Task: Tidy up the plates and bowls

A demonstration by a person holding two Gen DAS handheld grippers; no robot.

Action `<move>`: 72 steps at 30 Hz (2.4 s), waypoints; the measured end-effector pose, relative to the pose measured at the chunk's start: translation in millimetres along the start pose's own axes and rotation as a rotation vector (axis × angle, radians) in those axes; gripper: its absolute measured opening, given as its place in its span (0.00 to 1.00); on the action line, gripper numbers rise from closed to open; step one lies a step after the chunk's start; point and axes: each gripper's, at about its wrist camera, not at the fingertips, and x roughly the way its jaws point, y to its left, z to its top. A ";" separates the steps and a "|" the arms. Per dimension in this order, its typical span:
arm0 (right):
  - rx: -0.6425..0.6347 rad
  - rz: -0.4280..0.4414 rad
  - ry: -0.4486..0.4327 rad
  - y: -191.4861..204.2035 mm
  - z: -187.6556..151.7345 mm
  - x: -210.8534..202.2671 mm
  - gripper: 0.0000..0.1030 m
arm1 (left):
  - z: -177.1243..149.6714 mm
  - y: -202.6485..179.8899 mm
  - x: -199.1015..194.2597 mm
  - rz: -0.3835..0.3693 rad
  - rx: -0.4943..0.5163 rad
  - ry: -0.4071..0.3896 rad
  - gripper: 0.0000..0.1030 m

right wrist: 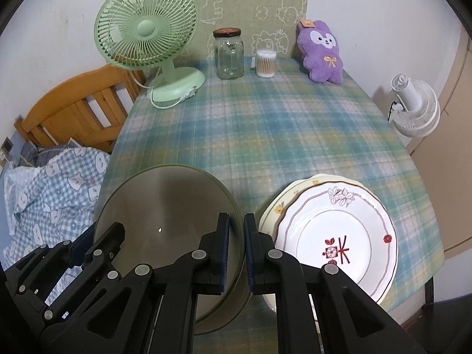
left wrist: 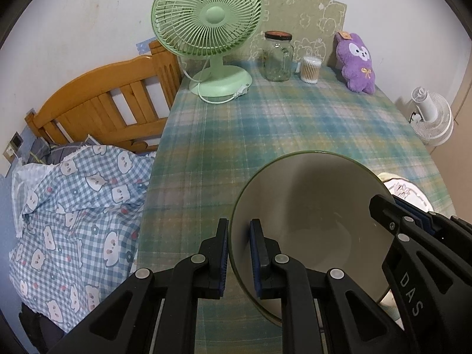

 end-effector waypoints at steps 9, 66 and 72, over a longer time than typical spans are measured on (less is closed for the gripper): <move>0.016 -0.021 0.049 -3.1 -13.1 12.8 0.13 | -11.9 -3.6 11.6 -0.013 0.015 0.041 0.10; 0.041 0.097 0.200 -14.2 -10.0 70.0 0.44 | -15.0 -2.8 46.9 -0.080 -0.004 0.123 0.68; 0.058 0.109 0.228 -13.2 -14.4 74.1 0.44 | -17.6 -2.0 52.6 -0.098 -0.012 0.149 0.60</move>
